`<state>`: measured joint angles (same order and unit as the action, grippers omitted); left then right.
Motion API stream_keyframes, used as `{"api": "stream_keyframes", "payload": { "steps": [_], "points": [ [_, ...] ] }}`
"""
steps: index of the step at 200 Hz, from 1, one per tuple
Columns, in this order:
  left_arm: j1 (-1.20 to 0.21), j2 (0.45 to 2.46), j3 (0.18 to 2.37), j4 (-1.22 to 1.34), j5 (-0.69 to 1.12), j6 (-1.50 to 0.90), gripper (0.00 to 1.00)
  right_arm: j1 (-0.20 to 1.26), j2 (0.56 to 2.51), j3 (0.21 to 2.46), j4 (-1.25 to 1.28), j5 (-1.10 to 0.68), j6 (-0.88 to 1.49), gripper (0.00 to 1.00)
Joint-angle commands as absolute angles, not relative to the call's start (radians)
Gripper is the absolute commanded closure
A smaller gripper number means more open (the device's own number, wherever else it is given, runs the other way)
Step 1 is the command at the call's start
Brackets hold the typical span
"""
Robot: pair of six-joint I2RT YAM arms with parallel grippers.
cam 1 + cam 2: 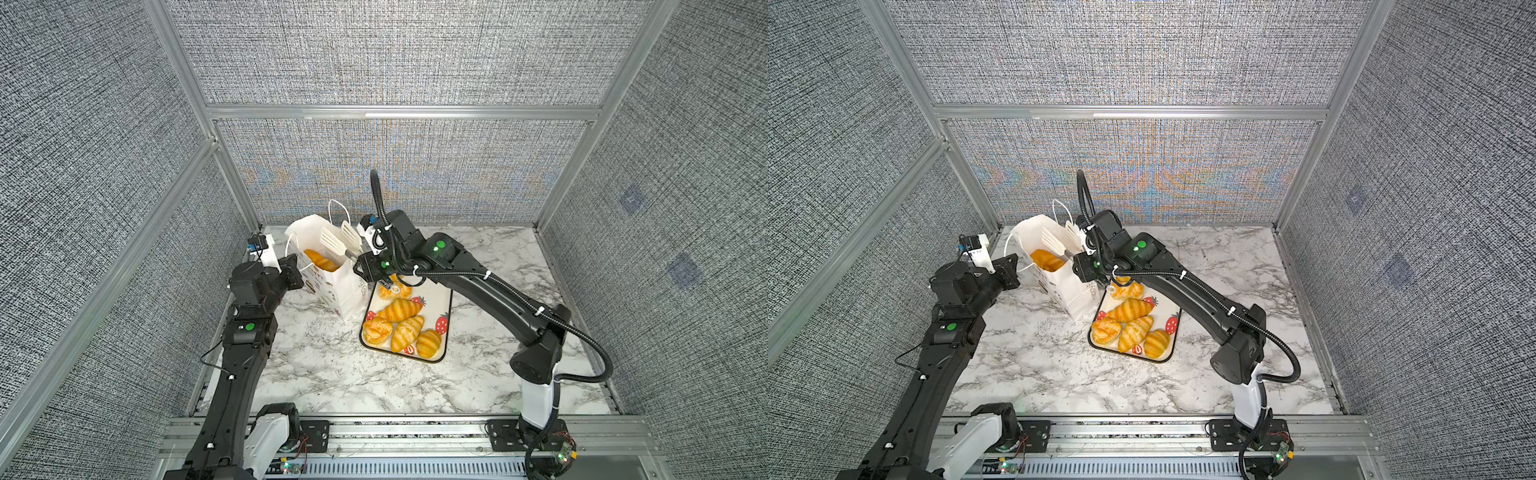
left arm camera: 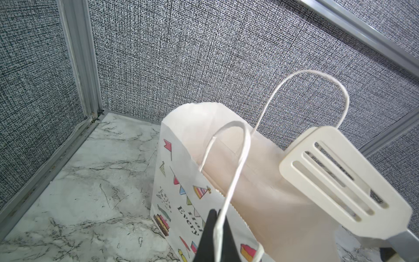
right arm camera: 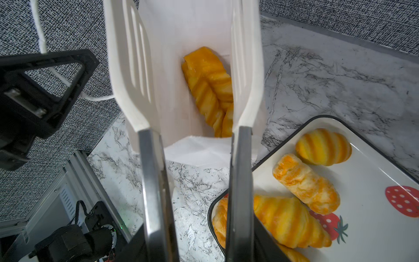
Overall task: Pack bread into a paper bag
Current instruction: Place the bread in the paper bag, then pick up the bread from the tray.
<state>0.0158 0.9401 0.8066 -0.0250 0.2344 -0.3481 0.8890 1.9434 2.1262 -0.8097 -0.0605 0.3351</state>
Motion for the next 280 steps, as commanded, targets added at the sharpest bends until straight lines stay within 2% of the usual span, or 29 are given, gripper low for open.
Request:
{"api": "stream_keyframes", "payload": {
  "steps": [1,169,280],
  "points": [
    [0.018,0.939,0.807,-0.007,0.233,-0.345,1.0,0.893,1.924,2.127,-0.775,-0.054,0.342,0.5],
    [0.022,0.934,0.807,-0.014,0.225,-0.344,1.0,0.906,1.727,2.037,-0.795,0.065,0.331,0.49],
    [0.022,0.938,0.807,-0.012,0.227,-0.346,1.0,0.785,1.549,1.762,-0.733,0.075,0.371,0.47]
  ]
}}
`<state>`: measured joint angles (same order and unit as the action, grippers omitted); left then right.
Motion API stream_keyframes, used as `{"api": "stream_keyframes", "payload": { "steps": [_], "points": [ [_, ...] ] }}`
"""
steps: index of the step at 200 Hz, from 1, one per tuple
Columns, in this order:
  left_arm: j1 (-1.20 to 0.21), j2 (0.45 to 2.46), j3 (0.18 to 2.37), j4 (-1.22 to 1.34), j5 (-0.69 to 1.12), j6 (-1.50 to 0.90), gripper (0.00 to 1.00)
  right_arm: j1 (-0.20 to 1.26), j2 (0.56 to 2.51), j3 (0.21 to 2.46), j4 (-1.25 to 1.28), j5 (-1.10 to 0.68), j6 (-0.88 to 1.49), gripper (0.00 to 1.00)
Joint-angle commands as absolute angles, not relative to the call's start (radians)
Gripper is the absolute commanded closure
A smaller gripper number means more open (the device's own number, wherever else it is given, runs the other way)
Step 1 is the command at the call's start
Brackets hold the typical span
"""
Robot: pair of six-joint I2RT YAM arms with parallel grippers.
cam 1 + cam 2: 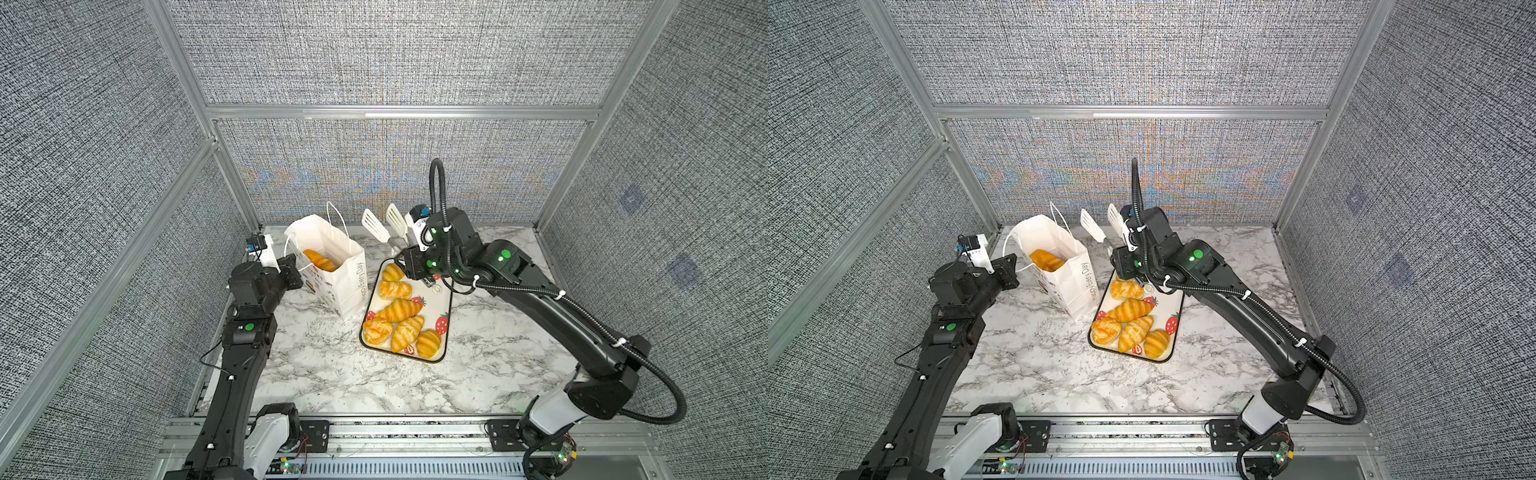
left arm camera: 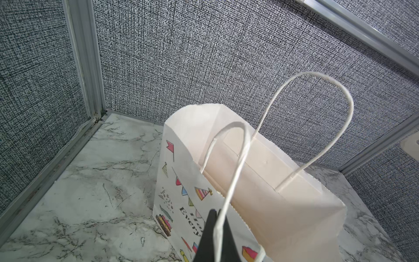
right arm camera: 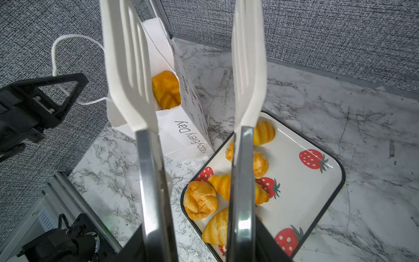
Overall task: Pack bread into a paper bag
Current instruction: Pick up the bread from the tray.
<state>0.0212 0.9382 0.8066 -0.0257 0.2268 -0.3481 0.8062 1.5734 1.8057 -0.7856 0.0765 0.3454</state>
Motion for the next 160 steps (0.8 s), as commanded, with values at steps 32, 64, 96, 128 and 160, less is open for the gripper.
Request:
{"api": "stream_keyframes", "payload": {
  "steps": [32,64,96,128,160],
  "points": [
    [0.023,0.94,0.808,-0.012,0.227,-0.345,1.0,0.742,1.508,1.65,-0.706,0.057,0.389,0.46],
    [0.023,0.943,0.806,-0.012,0.229,-0.348,1.0,0.706,1.464,1.535,-0.672,0.037,0.413,0.46],
    [0.025,0.942,0.806,-0.01,0.23,-0.347,1.0,0.671,1.441,1.446,-0.654,0.015,0.437,0.45],
    [0.025,0.941,0.806,-0.011,0.231,-0.349,1.0,0.656,1.432,1.375,-0.635,0.002,0.46,0.45],
    [0.025,0.943,0.807,-0.009,0.234,-0.349,1.0,0.643,1.438,1.315,-0.614,-0.007,0.492,0.45]
  ]
}}
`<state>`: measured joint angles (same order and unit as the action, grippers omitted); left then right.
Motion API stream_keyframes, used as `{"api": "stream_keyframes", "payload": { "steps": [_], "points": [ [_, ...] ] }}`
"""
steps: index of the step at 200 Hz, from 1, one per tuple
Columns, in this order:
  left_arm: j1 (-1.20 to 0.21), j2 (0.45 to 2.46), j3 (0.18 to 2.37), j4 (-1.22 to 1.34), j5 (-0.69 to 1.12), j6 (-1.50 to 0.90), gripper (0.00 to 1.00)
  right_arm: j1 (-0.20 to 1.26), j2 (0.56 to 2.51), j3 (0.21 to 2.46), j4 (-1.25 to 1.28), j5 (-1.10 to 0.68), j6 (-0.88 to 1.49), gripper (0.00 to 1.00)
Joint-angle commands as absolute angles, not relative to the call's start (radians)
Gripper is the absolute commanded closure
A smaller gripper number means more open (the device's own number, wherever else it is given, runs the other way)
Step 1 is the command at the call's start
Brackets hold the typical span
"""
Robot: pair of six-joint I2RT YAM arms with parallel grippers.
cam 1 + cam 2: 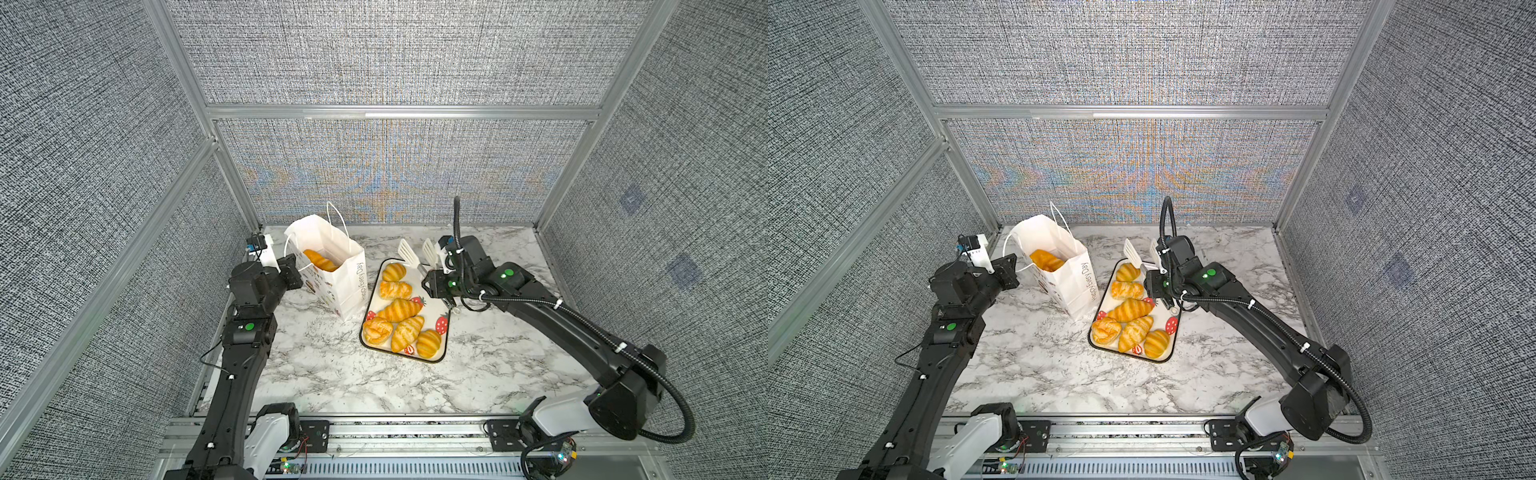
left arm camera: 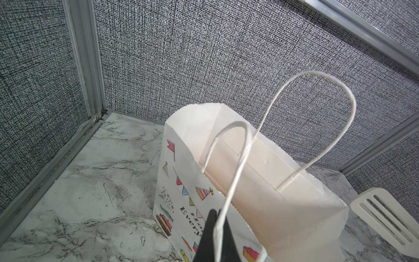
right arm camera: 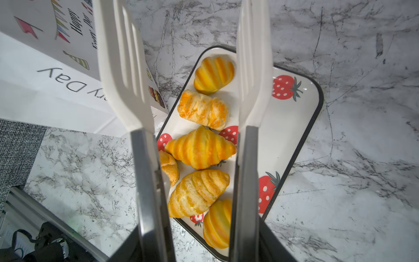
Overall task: Pack bread into a paper bag
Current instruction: Pick up the bread from the tray.
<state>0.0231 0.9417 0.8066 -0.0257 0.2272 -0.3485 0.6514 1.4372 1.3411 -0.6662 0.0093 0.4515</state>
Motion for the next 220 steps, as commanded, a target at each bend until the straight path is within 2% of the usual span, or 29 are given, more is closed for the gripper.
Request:
{"api": "stream_keyframes", "payload": {
  "steps": [1,41,138,220],
  "points": [
    [0.025,0.943,0.807,-0.009,0.234,-0.349,1.0,0.642,1.439,1.313,-0.614,-0.008,0.494,0.45],
    [0.026,0.943,0.804,-0.009,0.234,-0.35,1.0,0.618,1.474,1.277,-0.634,-0.039,0.536,0.45],
    [0.026,0.948,0.803,-0.005,0.242,-0.354,1.0,0.598,1.503,1.101,-0.494,-0.124,0.616,0.45],
    [0.028,0.951,0.804,-0.006,0.245,-0.354,1.0,0.597,1.562,1.071,-0.422,-0.172,0.629,0.48]
  ]
}}
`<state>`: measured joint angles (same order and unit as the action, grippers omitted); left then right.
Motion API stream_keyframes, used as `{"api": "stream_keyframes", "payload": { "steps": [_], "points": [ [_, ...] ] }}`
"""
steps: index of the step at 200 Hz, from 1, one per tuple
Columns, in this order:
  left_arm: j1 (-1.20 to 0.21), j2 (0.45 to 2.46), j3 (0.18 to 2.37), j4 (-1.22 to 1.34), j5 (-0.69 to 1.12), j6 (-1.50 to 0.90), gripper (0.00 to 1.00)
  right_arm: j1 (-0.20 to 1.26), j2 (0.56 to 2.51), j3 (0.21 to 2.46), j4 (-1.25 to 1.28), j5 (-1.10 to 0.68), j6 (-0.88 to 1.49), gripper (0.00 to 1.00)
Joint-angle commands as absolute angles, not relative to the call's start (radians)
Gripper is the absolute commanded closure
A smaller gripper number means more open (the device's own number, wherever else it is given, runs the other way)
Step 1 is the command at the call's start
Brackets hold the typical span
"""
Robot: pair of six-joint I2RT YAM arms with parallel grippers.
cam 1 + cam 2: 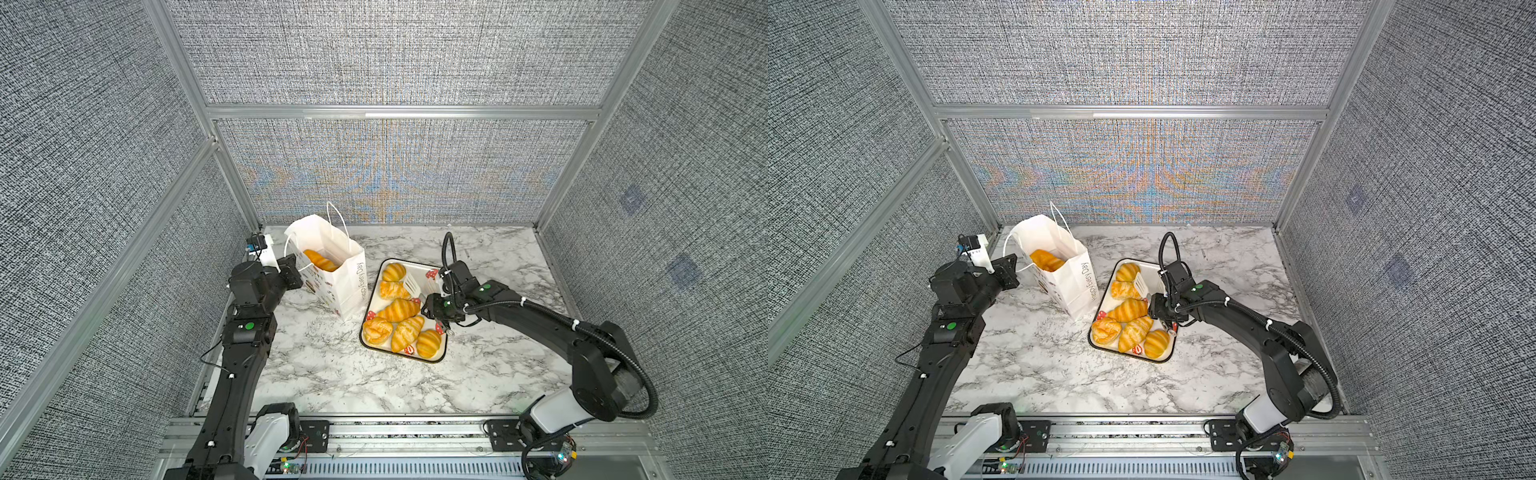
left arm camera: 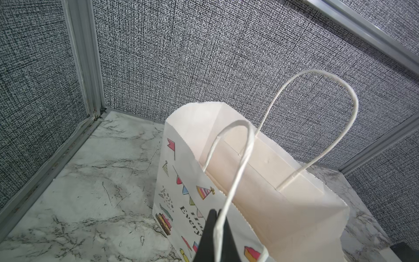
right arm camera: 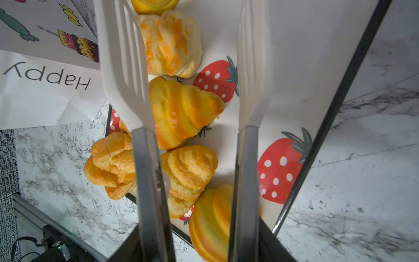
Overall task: Pack bread into a paper bag
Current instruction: Pick up the bread from the tray.
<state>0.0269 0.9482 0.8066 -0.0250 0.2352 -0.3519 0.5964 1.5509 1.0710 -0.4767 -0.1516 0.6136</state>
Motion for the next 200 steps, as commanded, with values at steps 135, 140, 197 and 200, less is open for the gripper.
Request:
{"api": "stream_keyframes", "payload": {
  "steps": [135,140,197,200],
  "points": [
    [0.029,0.956,0.803,-0.005,0.251,-0.354,1.0,0.597,1.613,1.081,-0.382,-0.207,0.627,0.63],
    [0.029,0.956,0.803,-0.005,0.251,-0.355,1.0,0.598,1.616,1.081,-0.38,-0.209,0.627,0.63],
    [0.031,0.954,0.803,-0.006,0.251,-0.355,1.0,0.598,1.619,1.074,-0.376,-0.212,0.628,0.63],
    [0.03,0.954,0.803,-0.006,0.25,-0.355,1.0,0.599,1.618,1.072,-0.376,-0.211,0.629,0.64]
  ]
}}
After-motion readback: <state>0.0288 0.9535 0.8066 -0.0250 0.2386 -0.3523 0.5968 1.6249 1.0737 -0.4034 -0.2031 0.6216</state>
